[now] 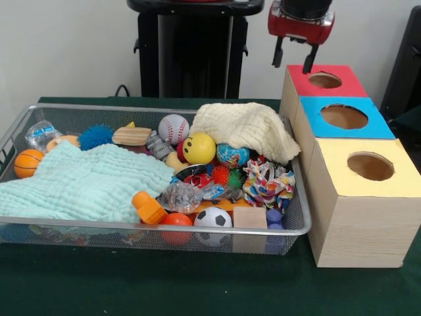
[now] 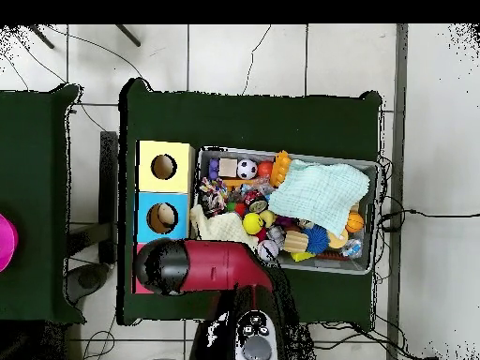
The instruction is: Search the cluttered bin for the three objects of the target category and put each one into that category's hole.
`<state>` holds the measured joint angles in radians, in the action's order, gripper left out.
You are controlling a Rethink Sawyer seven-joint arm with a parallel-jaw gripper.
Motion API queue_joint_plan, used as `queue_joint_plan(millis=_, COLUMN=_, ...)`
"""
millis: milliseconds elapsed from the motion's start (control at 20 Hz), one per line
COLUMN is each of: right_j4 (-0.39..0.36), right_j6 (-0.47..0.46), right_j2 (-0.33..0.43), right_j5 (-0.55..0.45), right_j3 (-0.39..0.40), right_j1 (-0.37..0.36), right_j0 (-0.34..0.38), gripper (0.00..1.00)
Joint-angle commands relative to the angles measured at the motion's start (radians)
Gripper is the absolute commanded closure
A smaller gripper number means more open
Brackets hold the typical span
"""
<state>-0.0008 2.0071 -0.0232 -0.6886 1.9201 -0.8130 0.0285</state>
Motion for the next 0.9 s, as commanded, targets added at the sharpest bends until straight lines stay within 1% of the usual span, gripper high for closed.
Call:
queue_joint_plan(millis=50, right_j4=-0.094, right_j6=-0.082, right_j2=0.059, right_j5=0.017, right_j3=-0.087, right_j1=0.035, right_j0=0.084, gripper=0.0)
queue_joint_plan(millis=300, right_j4=-0.143, right_j6=-0.142, right_j2=0.098, right_j5=0.021, right_j3=-0.087, right_j1=0.036, right_j0=0.163, gripper=0.0)
queue_joint_plan(millis=400, right_j4=-0.164, right_j6=-0.166, right_j2=0.111, right_j5=0.012, right_j3=-0.098, right_j1=0.038, right_j0=0.19, gripper=0.0)
queue_joint_plan(millis=500, right_j4=-0.188, right_j6=-0.184, right_j2=0.127, right_j5=0.014, right_j3=-0.119, right_j1=0.055, right_j0=0.217, gripper=0.0)
queue_joint_plan(millis=600, right_j4=-0.221, right_j6=-0.199, right_j2=0.146, right_j5=0.044, right_j3=-0.142, right_j1=0.093, right_j0=0.247, gripper=0.0)
queue_joint_plan(millis=800, right_j4=-0.29, right_j6=-0.218, right_j2=0.184, right_j5=0.11, right_j3=-0.201, right_j1=0.199, right_j0=0.309, gripper=0.0)
queue_joint_plan(millis=900, right_j4=-0.333, right_j6=-0.226, right_j2=0.198, right_j5=0.136, right_j3=-0.23, right_j1=0.233, right_j0=0.333, gripper=0.0)
